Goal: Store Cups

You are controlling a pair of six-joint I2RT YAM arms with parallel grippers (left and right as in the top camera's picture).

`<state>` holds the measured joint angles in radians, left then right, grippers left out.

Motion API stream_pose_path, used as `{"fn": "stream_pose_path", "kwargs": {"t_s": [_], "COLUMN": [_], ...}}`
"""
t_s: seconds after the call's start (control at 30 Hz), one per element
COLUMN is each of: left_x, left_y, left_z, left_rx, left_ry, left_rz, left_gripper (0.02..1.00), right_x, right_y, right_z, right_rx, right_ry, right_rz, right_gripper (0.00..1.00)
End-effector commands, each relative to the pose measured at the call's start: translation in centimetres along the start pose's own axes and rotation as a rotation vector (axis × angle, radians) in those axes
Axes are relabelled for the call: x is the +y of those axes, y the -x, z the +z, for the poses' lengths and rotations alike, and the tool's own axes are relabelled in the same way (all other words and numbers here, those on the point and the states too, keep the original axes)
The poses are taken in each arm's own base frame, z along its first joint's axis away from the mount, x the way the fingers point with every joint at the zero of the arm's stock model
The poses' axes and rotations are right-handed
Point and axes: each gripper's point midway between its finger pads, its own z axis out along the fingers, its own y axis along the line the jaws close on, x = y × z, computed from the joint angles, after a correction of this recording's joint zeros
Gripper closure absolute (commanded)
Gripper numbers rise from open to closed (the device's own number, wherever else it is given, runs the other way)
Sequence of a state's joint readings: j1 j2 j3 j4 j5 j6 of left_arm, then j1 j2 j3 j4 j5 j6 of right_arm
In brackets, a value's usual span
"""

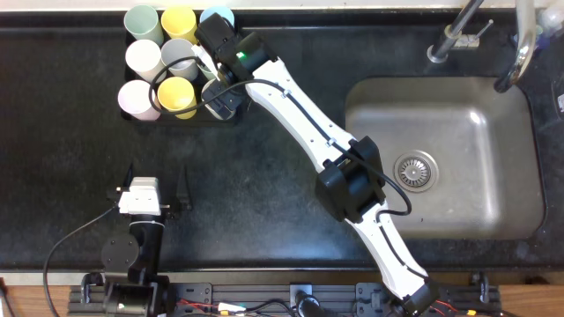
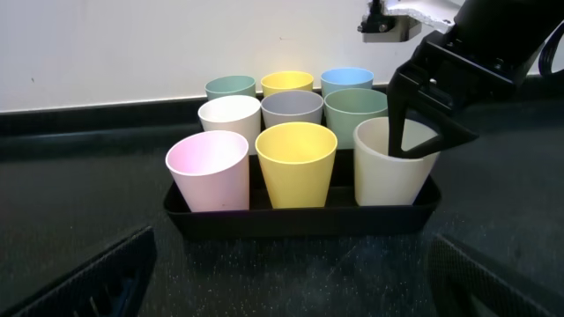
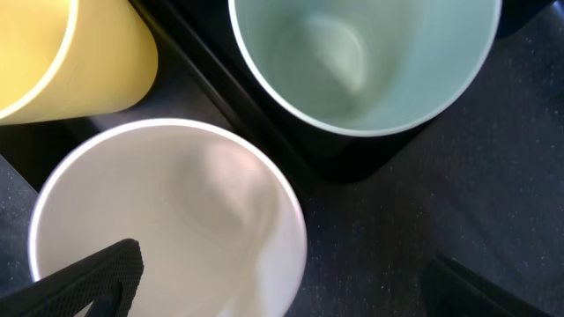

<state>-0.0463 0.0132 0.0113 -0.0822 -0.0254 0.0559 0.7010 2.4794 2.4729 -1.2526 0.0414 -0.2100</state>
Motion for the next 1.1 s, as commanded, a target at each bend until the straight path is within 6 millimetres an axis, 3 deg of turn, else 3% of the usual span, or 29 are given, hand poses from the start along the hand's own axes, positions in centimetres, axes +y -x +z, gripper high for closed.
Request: {"fn": "stream_pose_path", "kwargs": {"t_s": [0.03,0.2,0.33,0.47,0.6,0.77,0.93,1.03,1.1], "left_x": [-0.3,-0.3,-0.3,-0.3,-0.3,-0.3,-0.3,-0.3,-0.3], "left_y": [0.1,0.1,0.1,0.1,0.1,0.1,0.1,0.1,0.1], "left_z": [0.0,0.0,0.0,0.0,0.0,0.0,0.0,0.0,0.0], "left_rx": [-0.007,-0.008,-0.007,-0.008,-0.008,-0.007,-0.008,-0.008,-0.008], "left_ry": [-0.015,-0.016,-0.016,-0.015,-0.016,-0.016,-0.015,-0.016,-0.016], "left_rz": [0.012,0.012,0.012,0.012,0.012,0.012,0.012,0.012,0.012], "left_gripper": [0.020,0.020,0.020,0.020,0.020,0.020,0.020,0.020,0.020], "right_x": [-0.3,-0.5,-1.4,-3.9,-7.6,-13.4,-19.9,-21.3,-20.2], "right_y": [0.7,1.1,2.4,3.8,3.1,-1.4,-8.4,-13.9,-17.4], "right_z": [-0.1,-0.8,-3.2,-7.9,-14.1,-21.7,-28.3,-30.9,-31.7], "right_rx": [-0.021,-0.036,-0.088,-0.175,-0.234,-0.253,-0.254,-0.206,-0.161], "right_ry": [-0.012,-0.014,-0.024,-0.077,-0.140,-0.221,-0.318,-0.336,-0.303], "right_rz": [0.003,0.034,0.073,0.121,0.213,0.381,0.573,0.684,0.736], "right_gripper": [0.003,0.005,0.003,0.003,0.005,0.003,0.003,0.005,0.003]}}
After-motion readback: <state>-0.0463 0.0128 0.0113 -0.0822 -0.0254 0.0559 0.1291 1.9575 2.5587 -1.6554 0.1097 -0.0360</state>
